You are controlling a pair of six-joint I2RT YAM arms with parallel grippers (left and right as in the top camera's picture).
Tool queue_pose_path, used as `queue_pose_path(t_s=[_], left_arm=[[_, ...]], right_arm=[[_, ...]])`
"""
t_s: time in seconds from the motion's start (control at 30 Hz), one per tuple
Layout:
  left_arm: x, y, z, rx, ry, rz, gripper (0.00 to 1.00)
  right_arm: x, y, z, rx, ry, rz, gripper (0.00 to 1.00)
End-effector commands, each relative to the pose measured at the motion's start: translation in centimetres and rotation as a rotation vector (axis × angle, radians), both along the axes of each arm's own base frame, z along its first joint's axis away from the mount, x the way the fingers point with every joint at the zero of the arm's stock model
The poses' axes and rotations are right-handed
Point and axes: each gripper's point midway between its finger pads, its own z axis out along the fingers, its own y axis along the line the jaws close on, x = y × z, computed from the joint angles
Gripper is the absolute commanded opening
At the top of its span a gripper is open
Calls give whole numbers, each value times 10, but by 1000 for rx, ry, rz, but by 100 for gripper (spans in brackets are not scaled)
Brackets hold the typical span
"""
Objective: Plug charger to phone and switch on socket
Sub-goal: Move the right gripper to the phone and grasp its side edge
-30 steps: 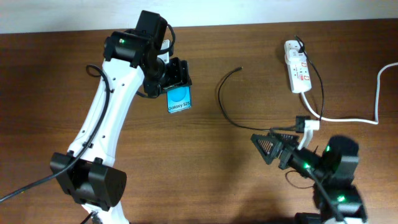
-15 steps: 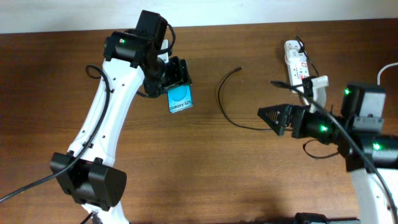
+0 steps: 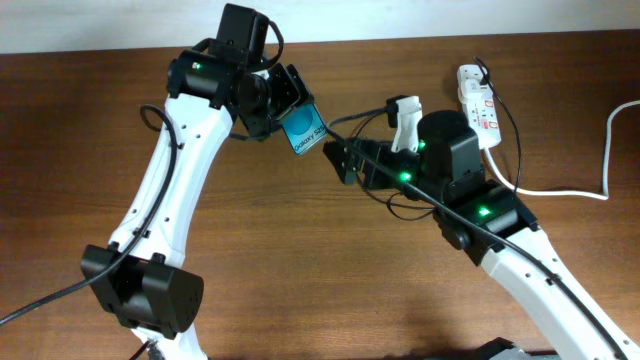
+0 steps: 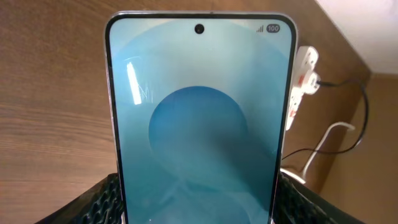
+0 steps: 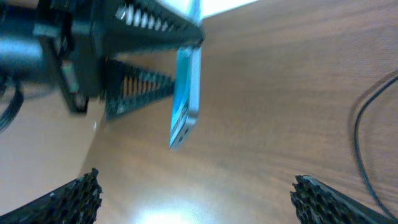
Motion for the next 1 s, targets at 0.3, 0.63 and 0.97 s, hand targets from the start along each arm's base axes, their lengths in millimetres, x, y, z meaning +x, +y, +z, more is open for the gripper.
queue_pose_path(t_s=[0.3, 0.63, 0.97], left_arm=[[15, 25, 37, -184, -15, 111, 36], [14, 25, 39, -217, -5, 101, 35], [14, 25, 39, -216, -5, 101, 35]], right_arm=[[46, 50, -23, 143, -98, 55, 86], [51, 86, -26, 192, -175, 118, 84], [60, 87, -15, 222, -235, 98, 65]])
